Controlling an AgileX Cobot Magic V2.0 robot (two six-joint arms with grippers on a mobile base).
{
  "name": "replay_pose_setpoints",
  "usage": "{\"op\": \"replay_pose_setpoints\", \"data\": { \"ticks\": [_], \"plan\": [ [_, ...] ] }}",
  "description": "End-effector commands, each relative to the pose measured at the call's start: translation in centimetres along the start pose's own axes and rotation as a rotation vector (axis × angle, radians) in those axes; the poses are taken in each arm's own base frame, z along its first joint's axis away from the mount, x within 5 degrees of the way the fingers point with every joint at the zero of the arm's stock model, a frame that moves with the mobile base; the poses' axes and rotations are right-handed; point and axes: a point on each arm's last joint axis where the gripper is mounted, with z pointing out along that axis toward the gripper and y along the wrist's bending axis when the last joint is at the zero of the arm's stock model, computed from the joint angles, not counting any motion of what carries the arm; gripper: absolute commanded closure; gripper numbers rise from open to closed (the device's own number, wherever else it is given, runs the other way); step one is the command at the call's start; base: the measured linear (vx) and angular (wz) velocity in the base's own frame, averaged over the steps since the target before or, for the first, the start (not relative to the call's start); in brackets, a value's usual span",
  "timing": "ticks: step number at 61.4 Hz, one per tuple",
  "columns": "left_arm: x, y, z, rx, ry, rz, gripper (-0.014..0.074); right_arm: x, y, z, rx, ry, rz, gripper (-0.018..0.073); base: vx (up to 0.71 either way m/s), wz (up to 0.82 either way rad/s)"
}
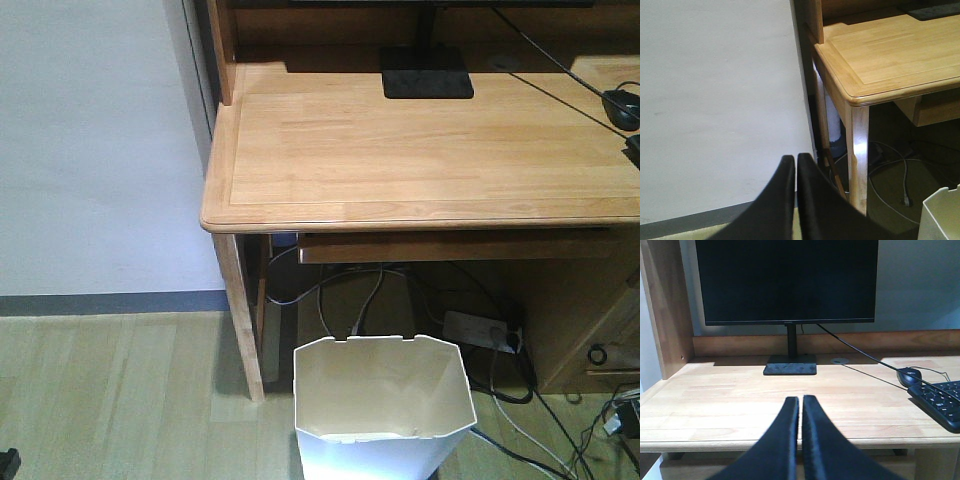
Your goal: Move trash bin to bedside with robot
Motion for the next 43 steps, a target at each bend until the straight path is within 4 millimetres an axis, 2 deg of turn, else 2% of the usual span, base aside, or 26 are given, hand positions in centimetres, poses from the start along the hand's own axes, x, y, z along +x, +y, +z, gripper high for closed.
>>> {"op": "replay_pose_setpoints", "data": {
  "ticks": [1, 43],
  "plan": [
    [-0.15, 0.01, 0.04, -0.004, -0.072, -0.004, 0.0603, -0.41, 0.02, -0.06, -0.003, -0.069, -0.009, 0.0567, 0.0, 0.0],
    [-0.15, 0.01, 0.04, -0.004, -0.072, -0.004, 0.0603, -0.52, 0.02, -0.07, -0.003, -0.081, -0.009, 0.0567, 0.0, 0.0]
  ]
}}
